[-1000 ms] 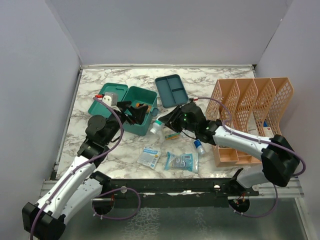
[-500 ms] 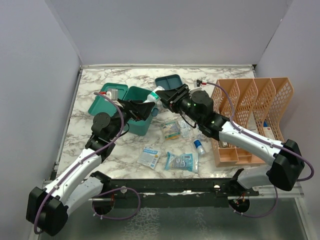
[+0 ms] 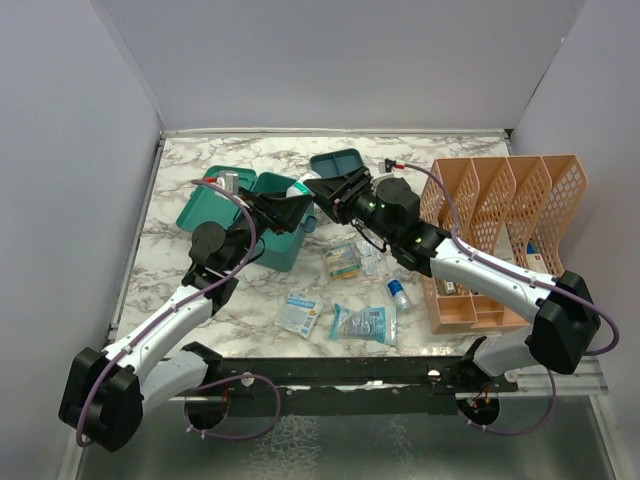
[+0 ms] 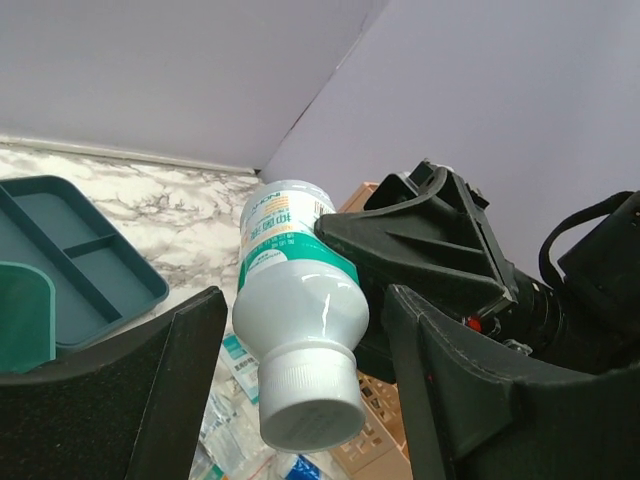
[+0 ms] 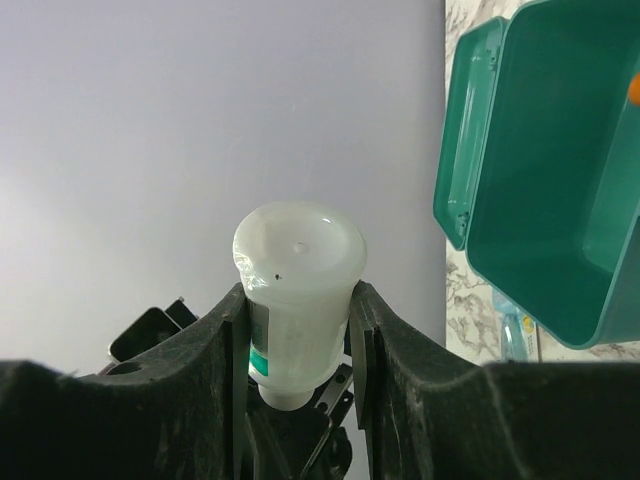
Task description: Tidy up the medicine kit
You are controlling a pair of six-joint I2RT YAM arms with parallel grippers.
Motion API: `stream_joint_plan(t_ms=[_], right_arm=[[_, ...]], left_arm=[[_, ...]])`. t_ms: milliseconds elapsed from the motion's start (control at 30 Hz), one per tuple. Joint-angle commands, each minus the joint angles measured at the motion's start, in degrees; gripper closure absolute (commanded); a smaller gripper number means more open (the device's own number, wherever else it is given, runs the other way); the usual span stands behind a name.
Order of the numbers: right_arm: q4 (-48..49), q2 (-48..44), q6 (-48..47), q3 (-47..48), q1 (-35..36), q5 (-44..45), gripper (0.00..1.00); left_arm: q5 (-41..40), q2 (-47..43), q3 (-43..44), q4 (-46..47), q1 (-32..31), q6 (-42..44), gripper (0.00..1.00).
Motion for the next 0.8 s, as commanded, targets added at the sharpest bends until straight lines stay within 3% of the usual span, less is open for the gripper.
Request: stream_joint_plan(t_ms=[0,100,167,300,400,500,633,767], right_arm=[[2.7,0.2,2.2,0.5,0.3,-2.3,0.67],[2.4,0.2,2.3,0.0,0.3,-3.4,0.65],[1.7,-0.1,1.4,-0.2,0.2,-5.1,0.52],[-2.4,-1.7,-5.9,0.7,-1.4,-8.7,0.28],[-5.3,-4.3,-12.9,0.5,-3.4,-11.4,0.2],[-10.2,-6.6,-18.0,-0.2,-7.0,-16.2,0.18],[-8.1,-9.7,-21.8,-3.6,-12.7,-28.5,0.2],[-10.7,-10.7,-27.3,-3.9,-13.8,-40.4,0.22]], left_arm=[[-0.9,0.4,-1.3,7.5,-0.2,0.9,0.36],[-0.7,0.5,-1.2,7.9,-0.2,3.1,0.5],[-0.2,0.3,-1.2,7.8,-0.2,4.9,0.56],[2.6,-0.5,-1.2,5.6,-0.1,6.8,0.59],[5.6,-0.8,-0.2,0.8,-0.1,7.9,0.59],[11.8,-1.6,1.0,-3.2,0.1,9.5,0.59],[19.2,-2.9,3.5,-8.7,0.2,12.0,0.6],[24.8,-2.7,5.7,-10.9,0.2,12.9,0.61]])
